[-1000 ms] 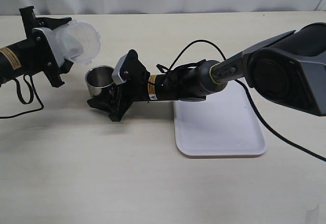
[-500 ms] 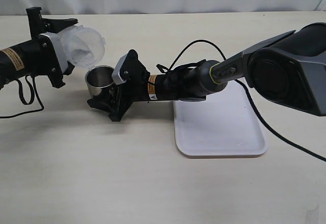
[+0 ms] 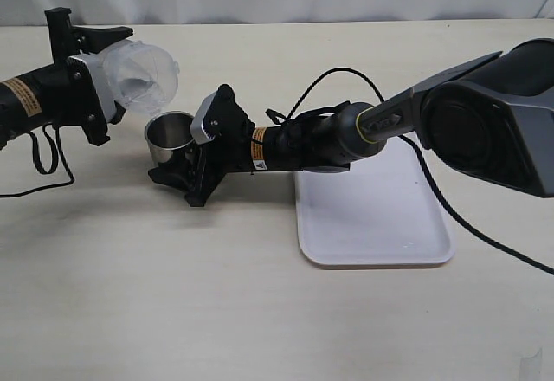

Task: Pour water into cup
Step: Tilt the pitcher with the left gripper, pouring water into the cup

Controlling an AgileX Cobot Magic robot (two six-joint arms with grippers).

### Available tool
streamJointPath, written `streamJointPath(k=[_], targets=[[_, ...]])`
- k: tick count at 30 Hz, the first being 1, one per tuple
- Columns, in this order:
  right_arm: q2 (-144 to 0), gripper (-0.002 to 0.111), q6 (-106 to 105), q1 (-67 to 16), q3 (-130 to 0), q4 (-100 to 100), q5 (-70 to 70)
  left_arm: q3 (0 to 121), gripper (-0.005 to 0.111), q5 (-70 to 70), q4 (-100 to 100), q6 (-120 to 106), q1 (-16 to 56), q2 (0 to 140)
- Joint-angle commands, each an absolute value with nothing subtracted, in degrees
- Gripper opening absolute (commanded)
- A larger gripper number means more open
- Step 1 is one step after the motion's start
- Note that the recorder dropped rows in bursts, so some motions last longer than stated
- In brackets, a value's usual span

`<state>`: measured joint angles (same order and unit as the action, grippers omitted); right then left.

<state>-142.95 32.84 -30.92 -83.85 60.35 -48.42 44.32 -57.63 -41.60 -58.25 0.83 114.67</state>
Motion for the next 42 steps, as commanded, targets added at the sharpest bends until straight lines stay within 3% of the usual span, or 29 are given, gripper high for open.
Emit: streamJointPath(k=[1,42], targets=[[-143.1,0.004,33.4,-30.7,-83.9,60.6,-47.4,44.8,0.000,-60.2,-40.9,-58.4,1.1,114.4],[-143.1,0.004,33.7,-30.7,-83.9,60.6,-47.4,44.8,0.000,-61.2,-36.5,-66.5,1.1,114.4]])
